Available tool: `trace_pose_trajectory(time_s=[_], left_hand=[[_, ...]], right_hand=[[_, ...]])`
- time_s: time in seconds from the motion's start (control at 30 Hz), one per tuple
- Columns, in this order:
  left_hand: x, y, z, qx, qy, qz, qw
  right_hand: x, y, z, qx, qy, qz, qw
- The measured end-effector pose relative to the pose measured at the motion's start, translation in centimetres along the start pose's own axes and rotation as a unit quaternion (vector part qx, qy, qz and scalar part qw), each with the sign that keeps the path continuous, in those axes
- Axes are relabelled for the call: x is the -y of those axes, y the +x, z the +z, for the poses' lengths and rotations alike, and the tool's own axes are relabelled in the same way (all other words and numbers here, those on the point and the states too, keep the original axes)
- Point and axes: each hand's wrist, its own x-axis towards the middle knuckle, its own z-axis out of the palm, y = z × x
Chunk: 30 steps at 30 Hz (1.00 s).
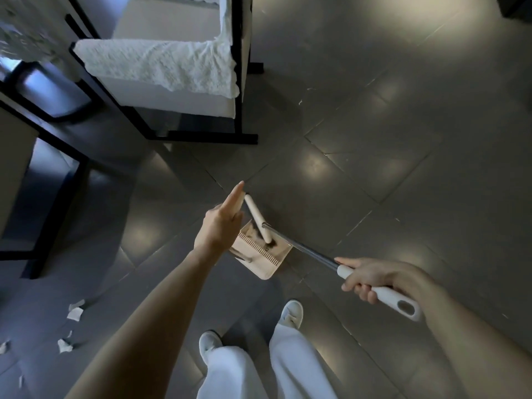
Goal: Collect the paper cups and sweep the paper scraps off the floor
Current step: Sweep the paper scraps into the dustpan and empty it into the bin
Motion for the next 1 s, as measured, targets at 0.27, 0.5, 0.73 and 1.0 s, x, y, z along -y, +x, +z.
trace_pose_trajectory(time_s=[0.27,0.5,0.73,1.0], left_hand=[[6.6,-7.5,-5.3,-0.156,-0.070,-0.065,0.983],[13.4,-16.4,-13.0,-0.312,-0.093,-0.125,0.937],[20.9,-27.5,-19.2,-0.411,-0.121,-0.204,0.880],[29.2,-36.7,-22.9,-0.509,-0.168,-0.323,0.780]], right_hand=[[7.5,-1.5,5.5,0.006,-0.160,-0.051,0.986],[15.7,-2.8,16.7,0.017,-0.284,-0.086,0.955],[22.6,-1.2,32.5,0.056,-0.396,-0.102,0.911],[26.9,3.0,51.2,0.088,-0.519,-0.140,0.838]])
